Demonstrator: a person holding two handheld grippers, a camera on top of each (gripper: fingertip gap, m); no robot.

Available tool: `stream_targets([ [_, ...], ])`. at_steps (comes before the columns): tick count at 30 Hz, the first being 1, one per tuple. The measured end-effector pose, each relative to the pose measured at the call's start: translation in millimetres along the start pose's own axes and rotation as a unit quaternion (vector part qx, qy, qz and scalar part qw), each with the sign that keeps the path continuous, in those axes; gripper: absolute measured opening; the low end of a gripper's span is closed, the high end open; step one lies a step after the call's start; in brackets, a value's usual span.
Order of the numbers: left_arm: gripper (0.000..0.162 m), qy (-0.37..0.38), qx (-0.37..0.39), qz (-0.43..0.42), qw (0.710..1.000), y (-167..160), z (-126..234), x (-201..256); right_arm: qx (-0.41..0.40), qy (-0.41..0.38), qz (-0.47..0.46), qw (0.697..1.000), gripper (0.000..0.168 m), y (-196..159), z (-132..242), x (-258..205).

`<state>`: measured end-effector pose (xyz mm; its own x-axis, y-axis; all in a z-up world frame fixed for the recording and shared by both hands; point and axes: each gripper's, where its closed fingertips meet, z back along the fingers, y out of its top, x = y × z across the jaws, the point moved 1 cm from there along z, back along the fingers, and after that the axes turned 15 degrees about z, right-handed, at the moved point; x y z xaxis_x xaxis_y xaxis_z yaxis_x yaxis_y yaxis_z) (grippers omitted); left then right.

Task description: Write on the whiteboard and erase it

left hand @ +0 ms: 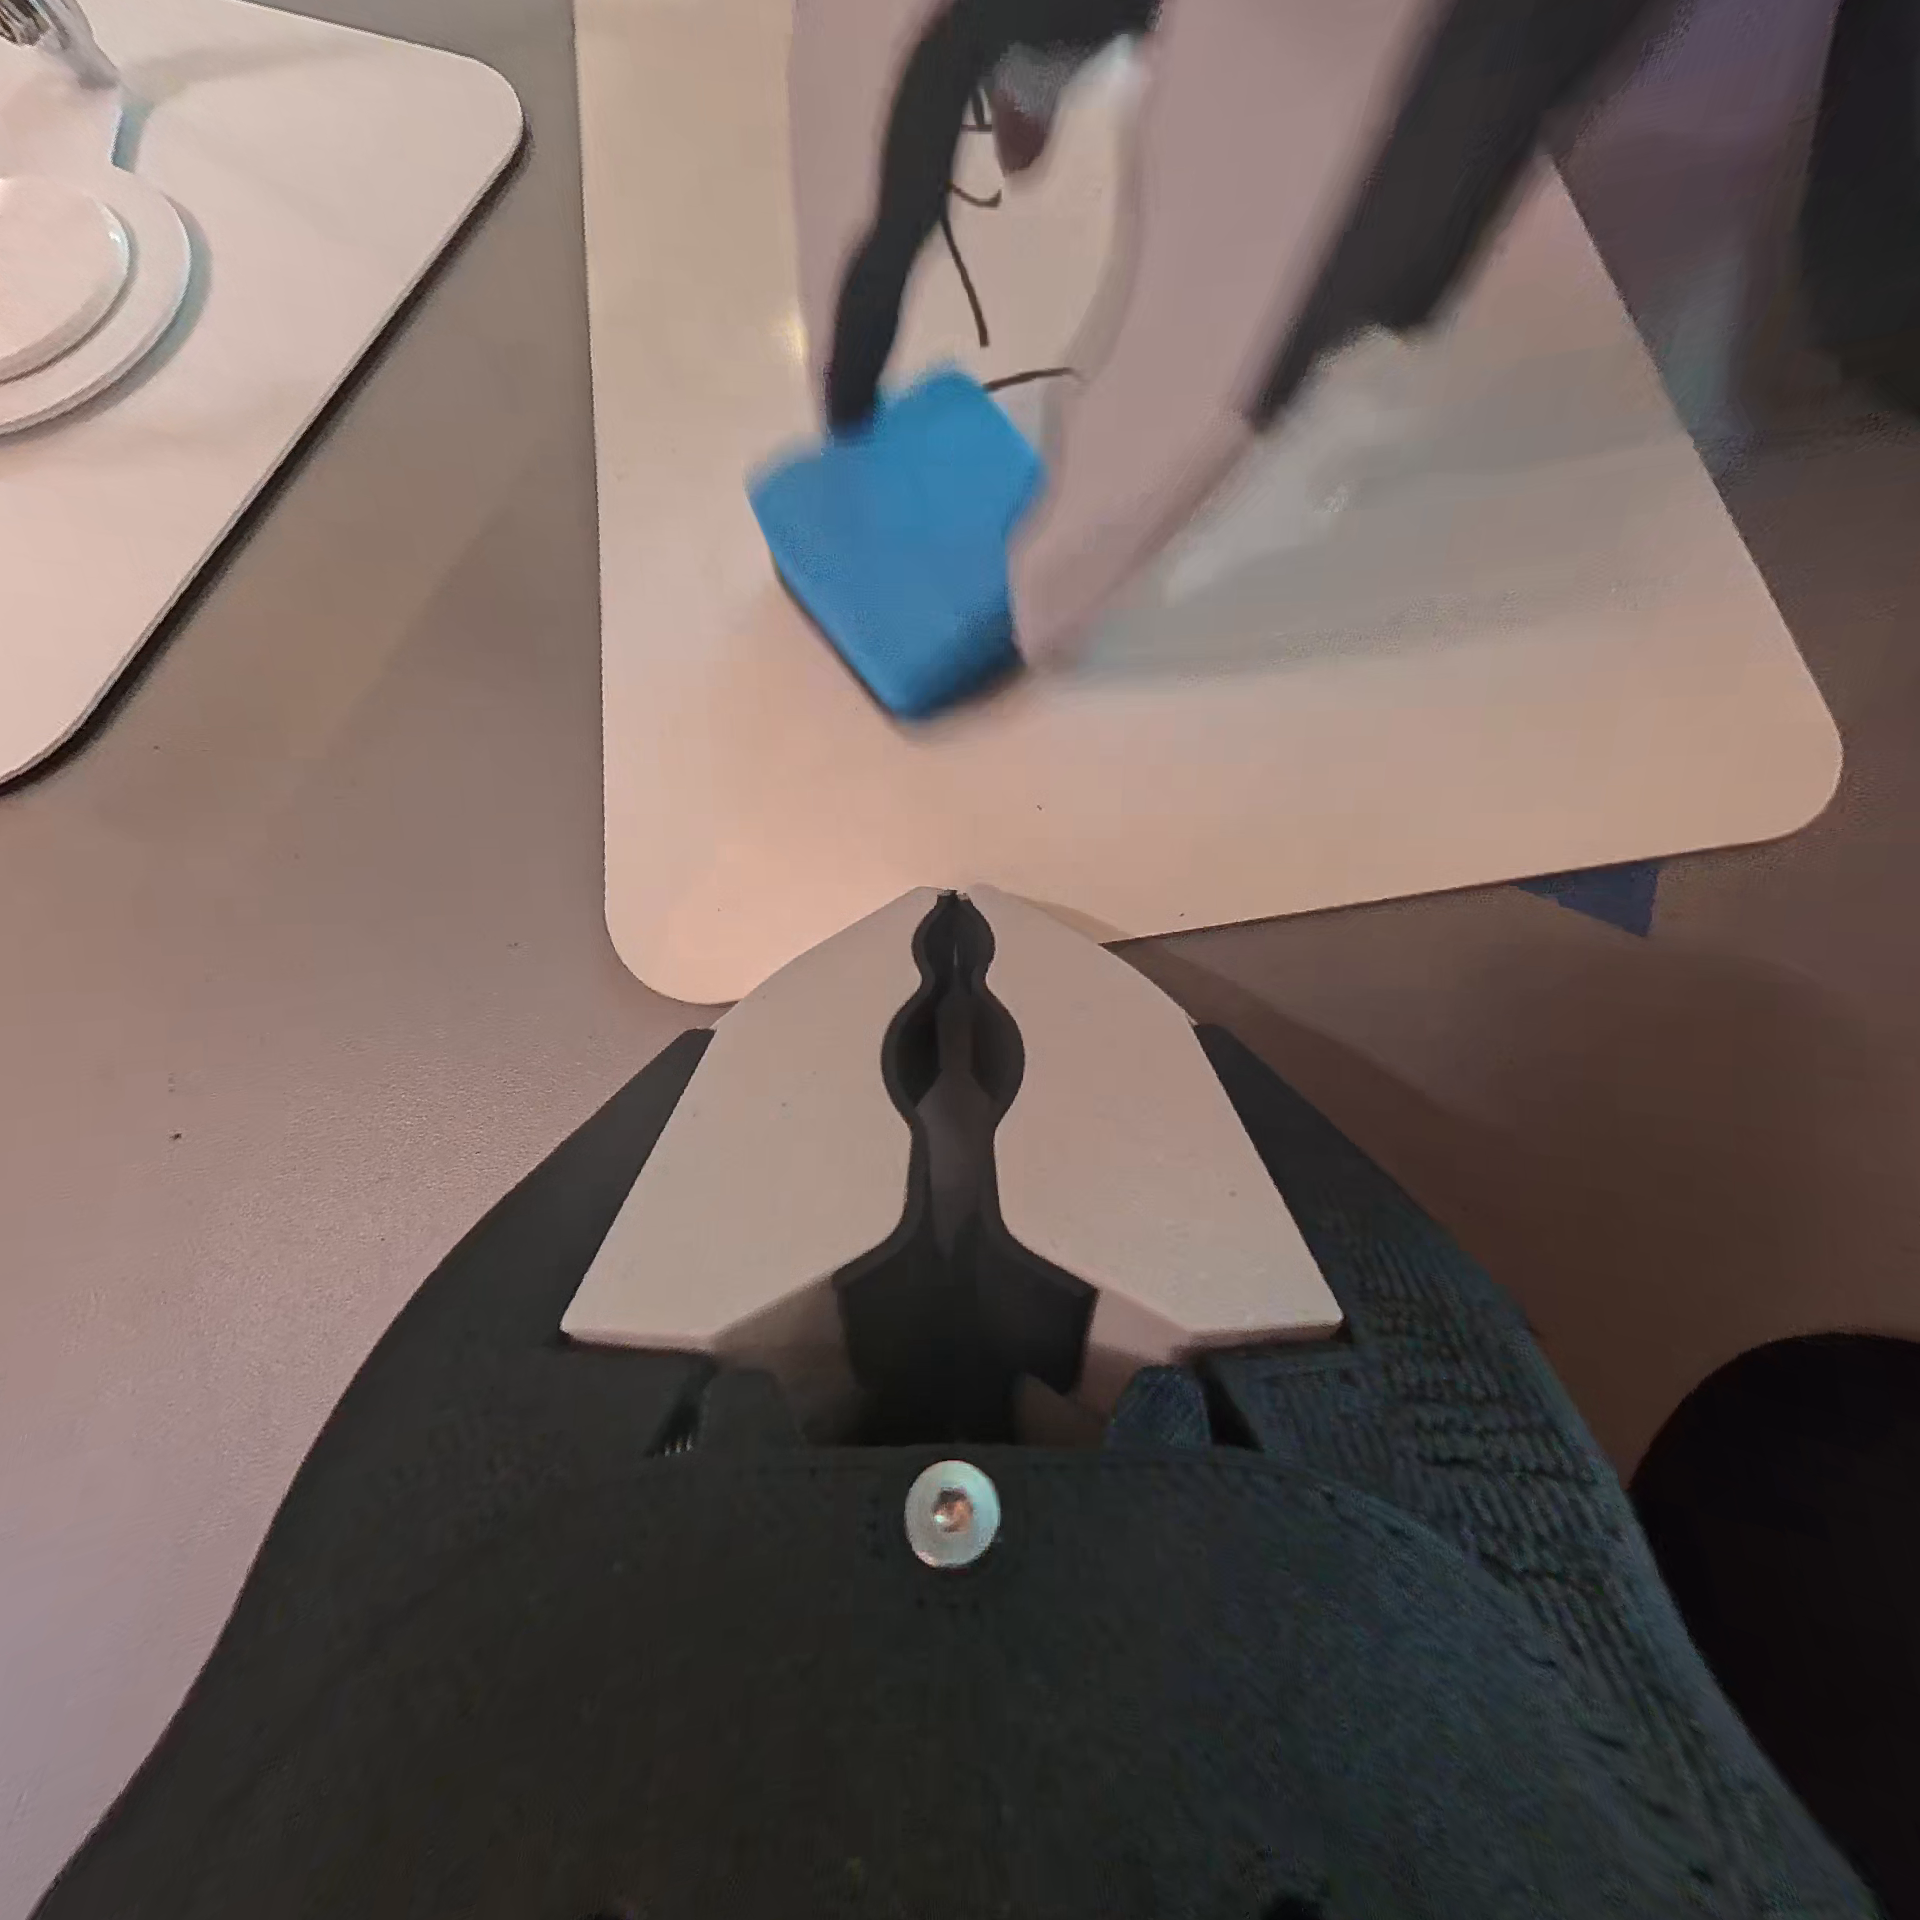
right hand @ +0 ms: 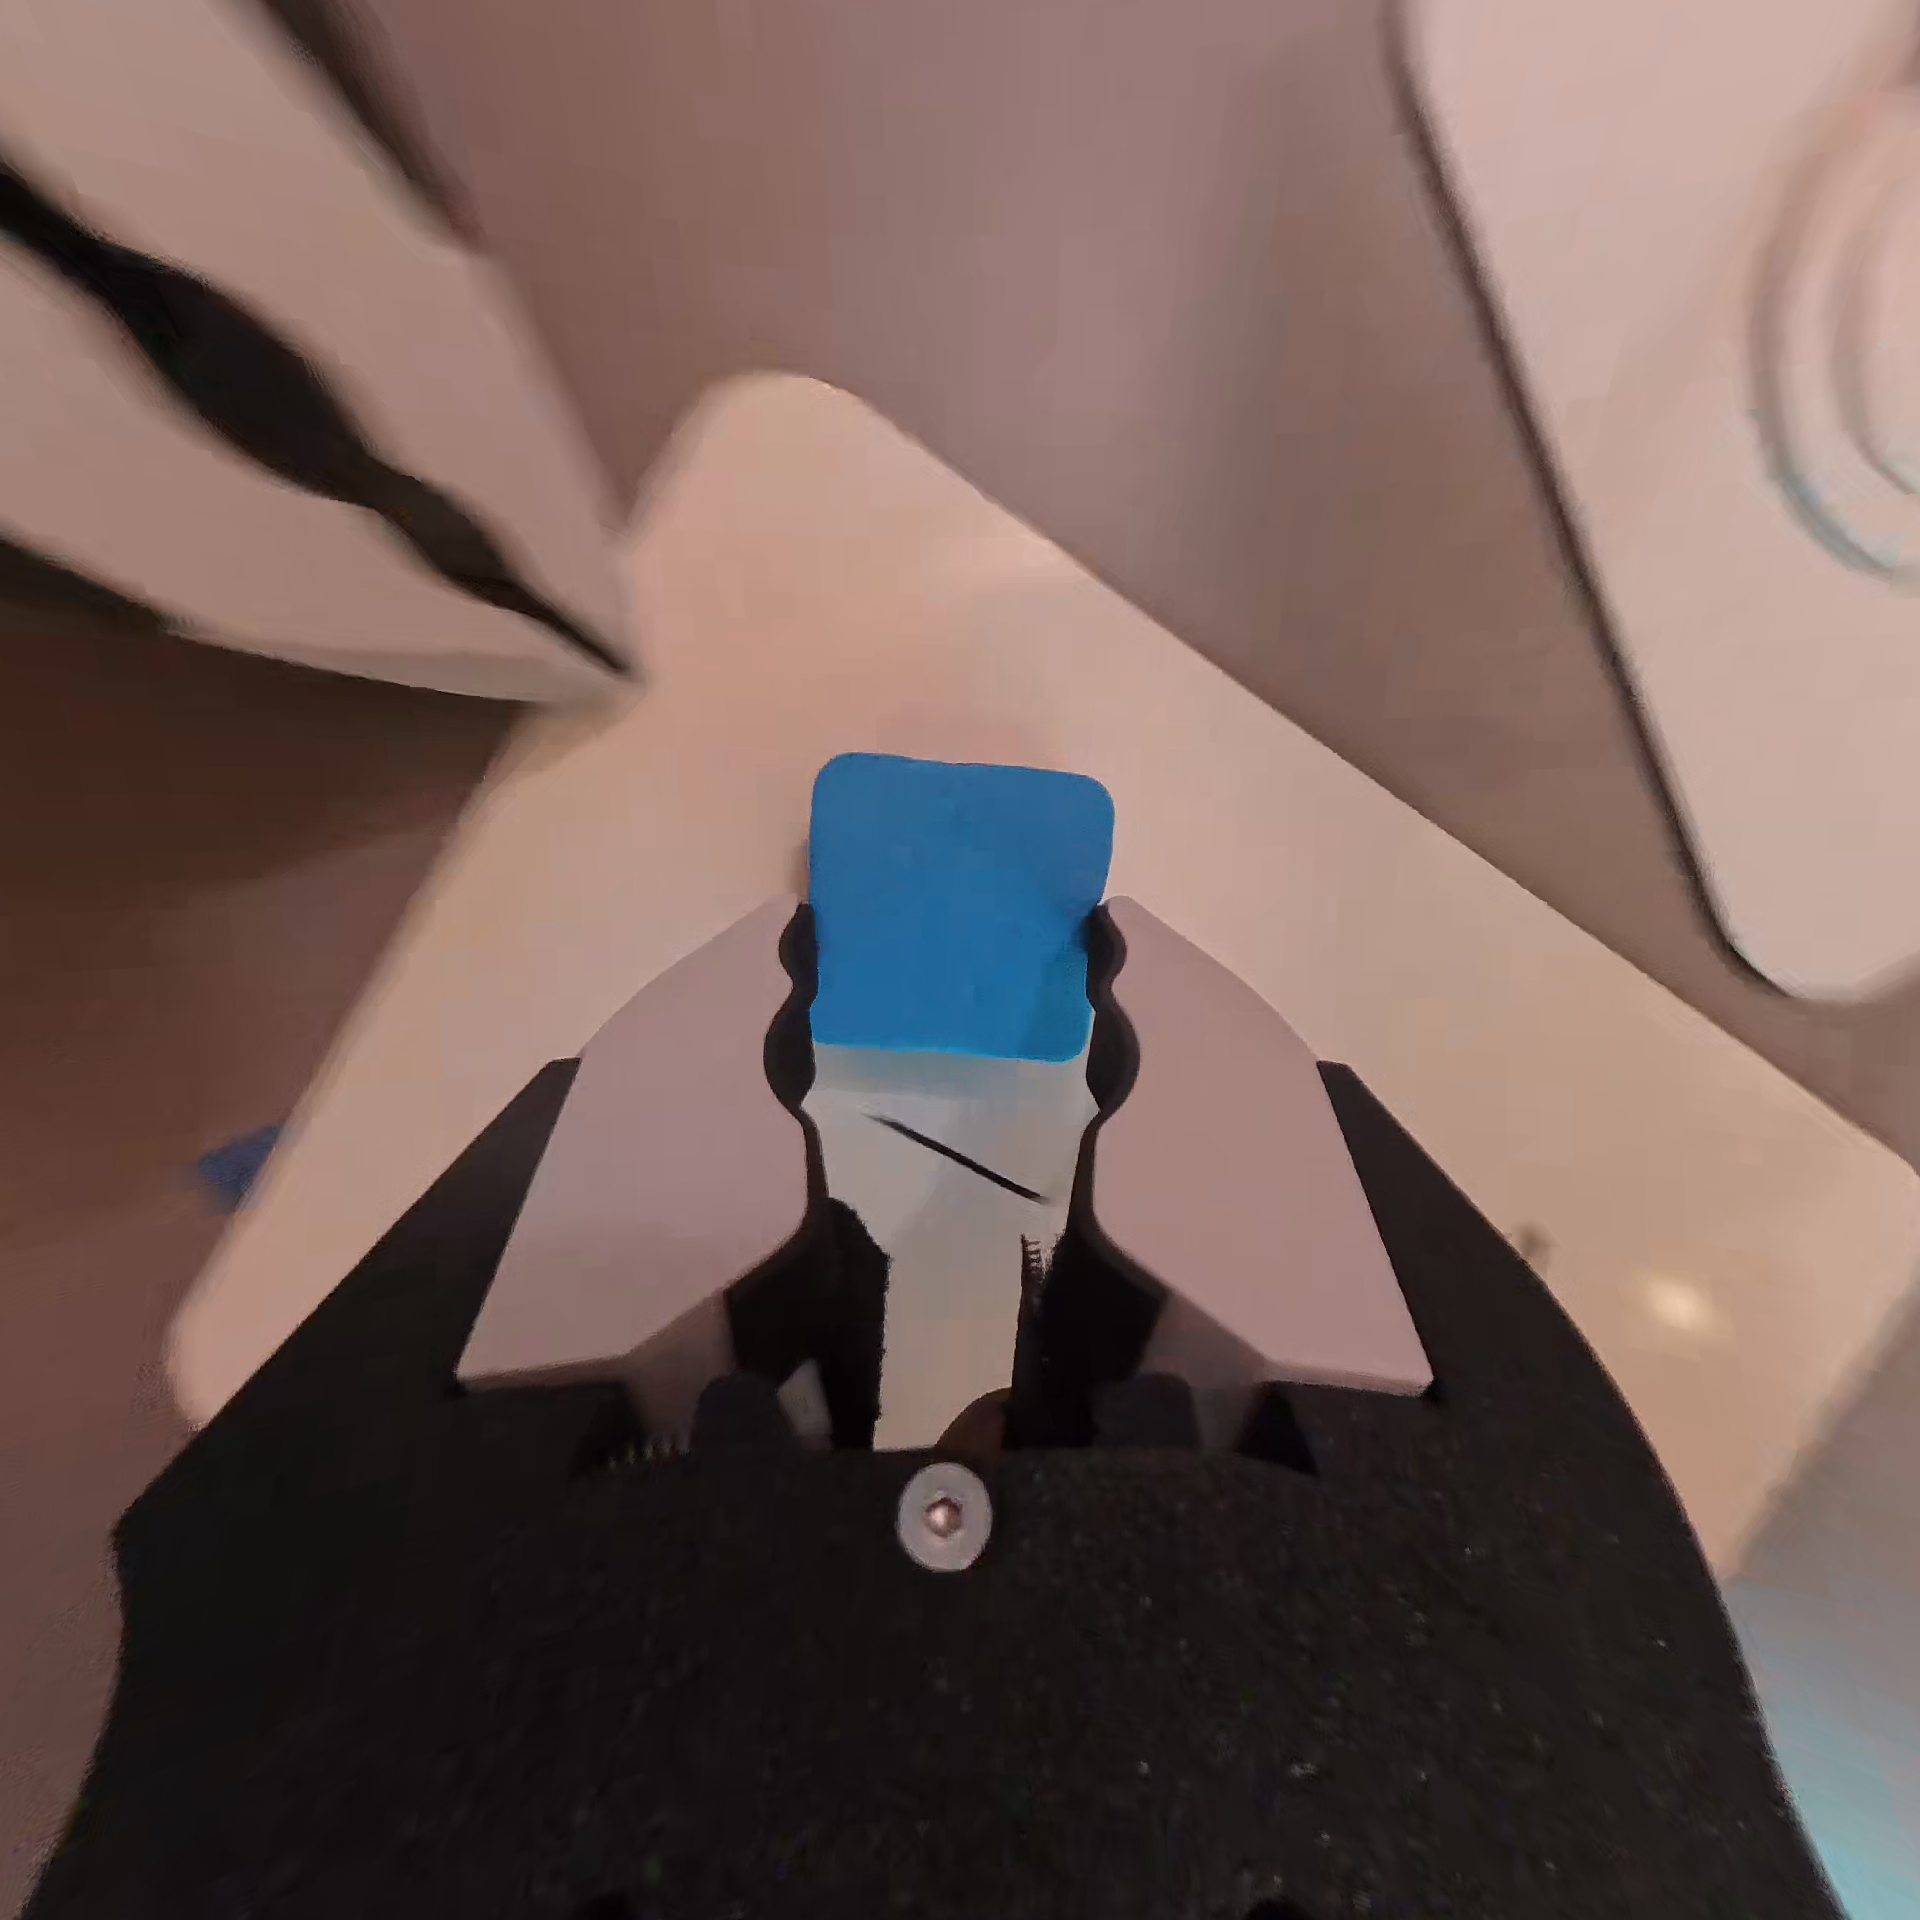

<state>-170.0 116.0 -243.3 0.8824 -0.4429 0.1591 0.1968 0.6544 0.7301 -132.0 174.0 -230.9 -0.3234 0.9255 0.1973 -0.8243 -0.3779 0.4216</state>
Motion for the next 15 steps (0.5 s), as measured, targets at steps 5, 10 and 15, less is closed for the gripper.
stream_targets([
  [5, 0.001, 0.000, 0.000, 0.000, 1.000, -0.1, -0.4, 0.1, 0.006, 0.031, 0.019, 0.999, 0.051, -12.2, 8.6, -14.5],
  [10, 0.001, 0.002, 0.000, 0.000, 1.000, -0.2, -0.9, -0.3, -0.026, -0.097, -0.216, 0.971, 0.051, -136.9, 38.7, 102.3],
  [15, 0.001, 0.010, -0.007, -0.010, 1.000, -2.9, -1.1, -1.0, -0.006, -0.044, -0.083, 0.996, 0.050, -56.3, 18.5, 28.7],
])
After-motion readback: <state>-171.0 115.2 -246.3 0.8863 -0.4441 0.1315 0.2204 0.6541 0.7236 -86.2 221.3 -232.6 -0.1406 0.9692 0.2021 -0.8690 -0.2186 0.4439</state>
